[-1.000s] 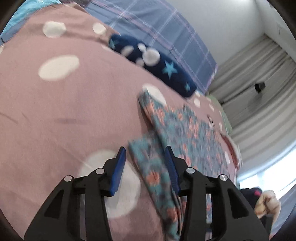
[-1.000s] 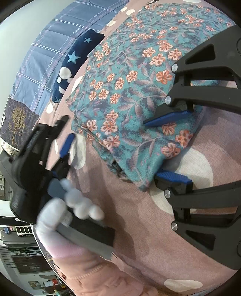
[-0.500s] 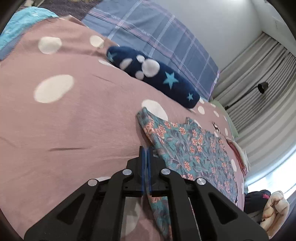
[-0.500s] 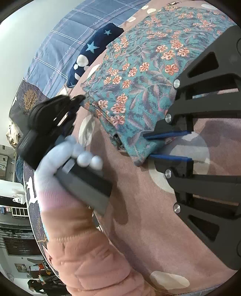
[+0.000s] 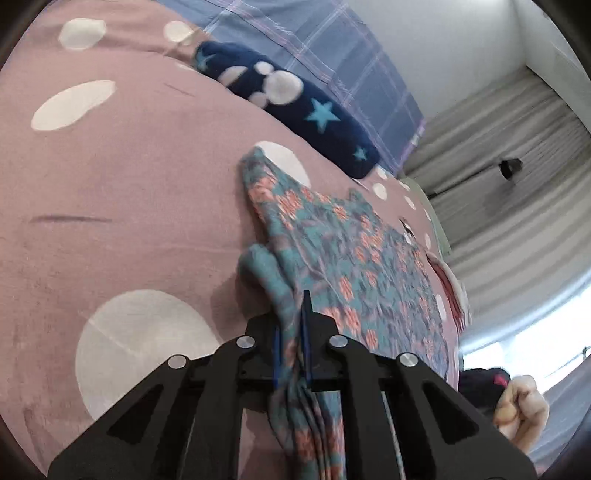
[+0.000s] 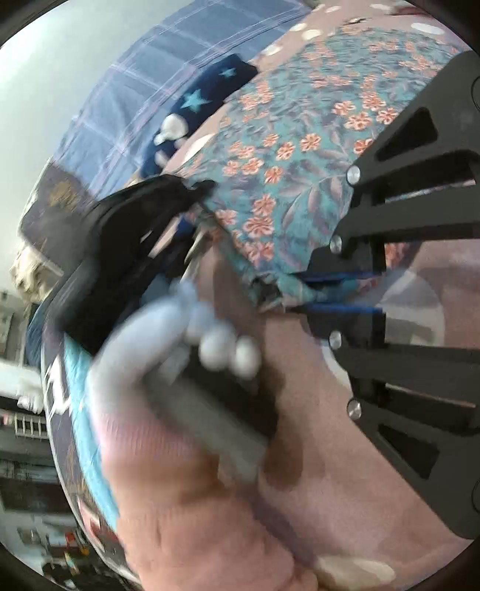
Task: Fold small clothes
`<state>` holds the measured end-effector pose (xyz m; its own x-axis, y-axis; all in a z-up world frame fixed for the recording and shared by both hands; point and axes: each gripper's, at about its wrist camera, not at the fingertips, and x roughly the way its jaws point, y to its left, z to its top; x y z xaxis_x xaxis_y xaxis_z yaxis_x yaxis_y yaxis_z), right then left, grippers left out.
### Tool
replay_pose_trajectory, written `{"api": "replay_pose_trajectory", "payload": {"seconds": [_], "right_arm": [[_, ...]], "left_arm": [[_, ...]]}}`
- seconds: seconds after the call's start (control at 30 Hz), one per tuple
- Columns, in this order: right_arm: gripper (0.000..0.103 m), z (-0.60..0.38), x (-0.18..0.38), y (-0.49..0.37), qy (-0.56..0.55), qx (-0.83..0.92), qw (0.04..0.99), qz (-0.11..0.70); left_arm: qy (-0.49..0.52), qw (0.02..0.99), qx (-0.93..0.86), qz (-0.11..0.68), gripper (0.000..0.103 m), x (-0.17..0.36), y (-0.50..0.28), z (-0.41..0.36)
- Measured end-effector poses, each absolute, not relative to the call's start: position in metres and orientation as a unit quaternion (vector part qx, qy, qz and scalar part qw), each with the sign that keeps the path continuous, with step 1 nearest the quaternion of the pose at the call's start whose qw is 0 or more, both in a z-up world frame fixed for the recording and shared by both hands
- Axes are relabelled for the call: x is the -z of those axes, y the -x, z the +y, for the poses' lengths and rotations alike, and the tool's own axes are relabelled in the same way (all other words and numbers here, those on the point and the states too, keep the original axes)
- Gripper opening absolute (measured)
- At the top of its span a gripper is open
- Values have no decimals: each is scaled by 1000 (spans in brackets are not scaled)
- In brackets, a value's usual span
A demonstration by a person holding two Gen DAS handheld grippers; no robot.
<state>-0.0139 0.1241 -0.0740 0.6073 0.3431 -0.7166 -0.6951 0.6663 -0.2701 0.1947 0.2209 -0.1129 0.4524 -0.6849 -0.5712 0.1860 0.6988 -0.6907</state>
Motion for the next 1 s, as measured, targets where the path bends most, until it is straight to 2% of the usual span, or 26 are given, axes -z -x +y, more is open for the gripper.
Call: {"api": "replay_pose_trajectory", "payload": {"seconds": [0.1,0.2,0.33,0.37,0.43,0.5,0.6,0.67,0.73,0.83,1.0], "right_arm": [[0,135,83,41,314,-353,819,324],[1,146,91,56,365,-339,816,291],[3,114,64,45,275,-354,837,314],[5,93,51,42,235,-355,847,318],[23,54,33,38,185,-343,863,321],[27,-2,19,30,134,-308,883,328],[27,-97,8,9,60,-207,910,354],[18,-169,7,-4,-12,-130,918,374],[14,-243,12,-11,-103,-83,910,394],[12,-312,25,-7,-172,-54,895,409],[12,-359,45,2,-192,-60,885,420]], "left_arm": [[256,826,246,438,6,112,-198,225],[263,828,243,432,6,113,-197,229],[203,867,190,414,7,90,-179,231],[177,878,176,408,8,82,-173,230],[130,897,173,386,12,58,-158,220],[110,903,190,370,20,38,-145,204],[57,903,238,355,31,12,-123,150],[21,888,291,356,40,6,-109,95],[-6,871,331,364,40,9,-96,49],[-48,831,399,385,40,24,-72,-39],[-131,787,455,395,47,50,-34,-152]]}}
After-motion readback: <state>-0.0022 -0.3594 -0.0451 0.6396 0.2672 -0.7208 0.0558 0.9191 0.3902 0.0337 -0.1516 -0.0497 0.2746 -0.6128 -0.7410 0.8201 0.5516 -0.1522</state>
